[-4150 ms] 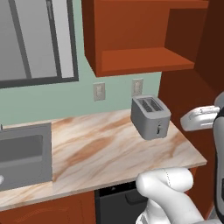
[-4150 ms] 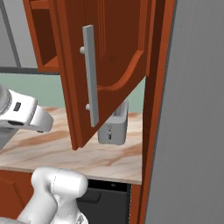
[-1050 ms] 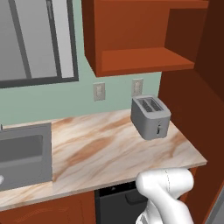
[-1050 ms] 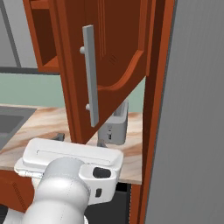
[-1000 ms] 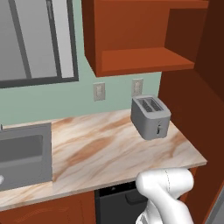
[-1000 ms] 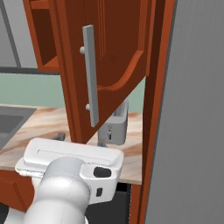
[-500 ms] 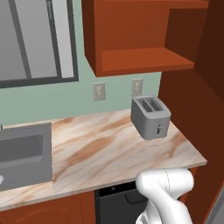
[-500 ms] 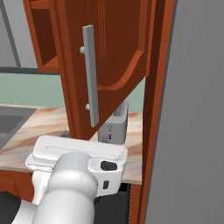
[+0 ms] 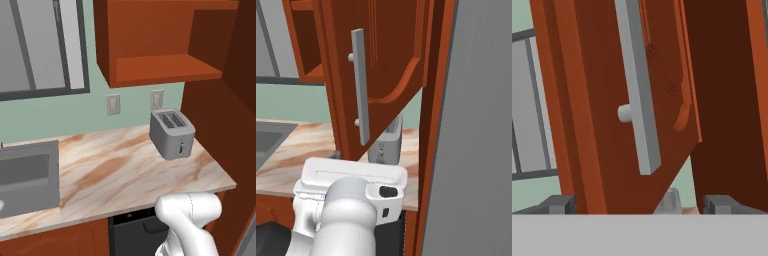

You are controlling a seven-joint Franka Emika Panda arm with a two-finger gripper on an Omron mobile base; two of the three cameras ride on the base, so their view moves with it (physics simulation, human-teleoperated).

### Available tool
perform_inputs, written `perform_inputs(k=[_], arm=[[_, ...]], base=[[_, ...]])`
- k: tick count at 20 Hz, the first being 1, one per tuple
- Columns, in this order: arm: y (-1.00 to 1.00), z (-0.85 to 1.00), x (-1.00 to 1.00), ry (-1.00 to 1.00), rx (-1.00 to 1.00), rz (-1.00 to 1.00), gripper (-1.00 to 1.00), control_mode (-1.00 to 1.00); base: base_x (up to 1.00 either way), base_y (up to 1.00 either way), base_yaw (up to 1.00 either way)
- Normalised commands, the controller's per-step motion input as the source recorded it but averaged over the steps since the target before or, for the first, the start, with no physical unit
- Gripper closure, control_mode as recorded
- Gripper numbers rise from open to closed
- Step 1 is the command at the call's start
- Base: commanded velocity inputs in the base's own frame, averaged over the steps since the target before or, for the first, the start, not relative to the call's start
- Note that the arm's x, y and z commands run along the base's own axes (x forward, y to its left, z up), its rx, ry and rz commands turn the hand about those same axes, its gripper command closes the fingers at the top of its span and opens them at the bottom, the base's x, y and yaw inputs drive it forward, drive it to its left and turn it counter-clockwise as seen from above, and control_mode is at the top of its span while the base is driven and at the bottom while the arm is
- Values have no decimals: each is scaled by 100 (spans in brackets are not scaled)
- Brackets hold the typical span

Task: Close all open cabinet doors.

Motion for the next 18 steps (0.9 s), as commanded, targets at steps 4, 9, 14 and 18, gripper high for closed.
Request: perform_inputs(k=[4,9,14,18], arm=[[1,-17,4,-12,0,0,-100,-100],[16,-12,0,-10,0,0,-100,-100],[16,-10,6,-7,0,0,-100,-100],[13,-8,13,-5,0,0,-100,-100]], base=[[0,0,0],[0,0,0],[0,0,0],[0,0,0]])
